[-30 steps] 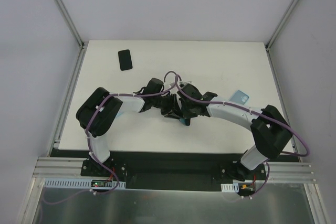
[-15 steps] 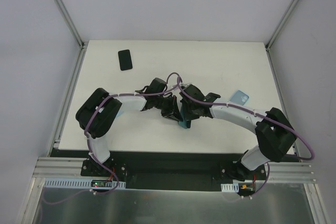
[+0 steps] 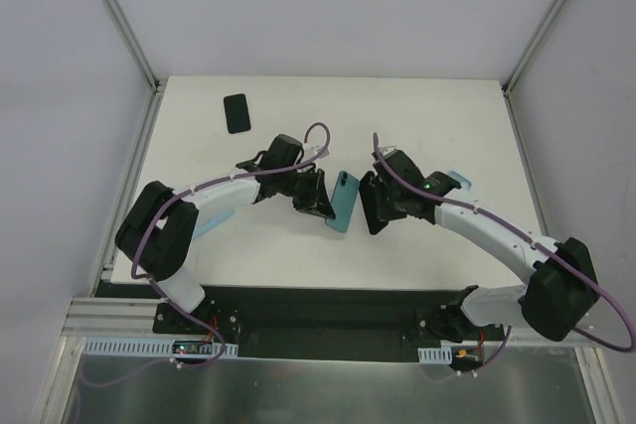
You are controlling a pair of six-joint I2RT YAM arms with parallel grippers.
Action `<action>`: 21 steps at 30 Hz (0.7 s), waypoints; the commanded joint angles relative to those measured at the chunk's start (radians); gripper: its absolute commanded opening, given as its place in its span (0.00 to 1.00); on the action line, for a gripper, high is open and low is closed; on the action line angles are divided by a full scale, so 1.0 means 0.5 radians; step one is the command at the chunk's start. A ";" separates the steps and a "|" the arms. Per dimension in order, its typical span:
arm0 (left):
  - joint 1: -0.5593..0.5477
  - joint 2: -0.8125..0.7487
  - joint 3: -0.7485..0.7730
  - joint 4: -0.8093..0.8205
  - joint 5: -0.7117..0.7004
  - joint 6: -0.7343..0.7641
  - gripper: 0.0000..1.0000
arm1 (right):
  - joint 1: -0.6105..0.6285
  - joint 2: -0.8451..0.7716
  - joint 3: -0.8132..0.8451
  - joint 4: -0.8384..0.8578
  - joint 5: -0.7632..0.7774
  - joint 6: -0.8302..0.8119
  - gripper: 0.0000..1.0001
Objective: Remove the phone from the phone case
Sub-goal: Place the phone at the corner of the board.
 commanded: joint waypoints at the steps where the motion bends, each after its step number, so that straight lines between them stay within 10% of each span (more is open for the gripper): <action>1: 0.128 -0.177 0.145 -0.007 0.054 0.111 0.00 | -0.126 -0.206 -0.012 -0.155 -0.019 -0.088 0.02; 11: 0.459 -0.322 0.390 -0.528 -0.276 0.387 0.00 | -0.642 -0.436 -0.138 -0.036 -0.188 -0.020 0.02; 21: 0.720 -0.065 0.850 -1.151 -1.917 0.780 0.00 | -0.878 -0.504 -0.248 -0.039 -0.366 -0.045 0.02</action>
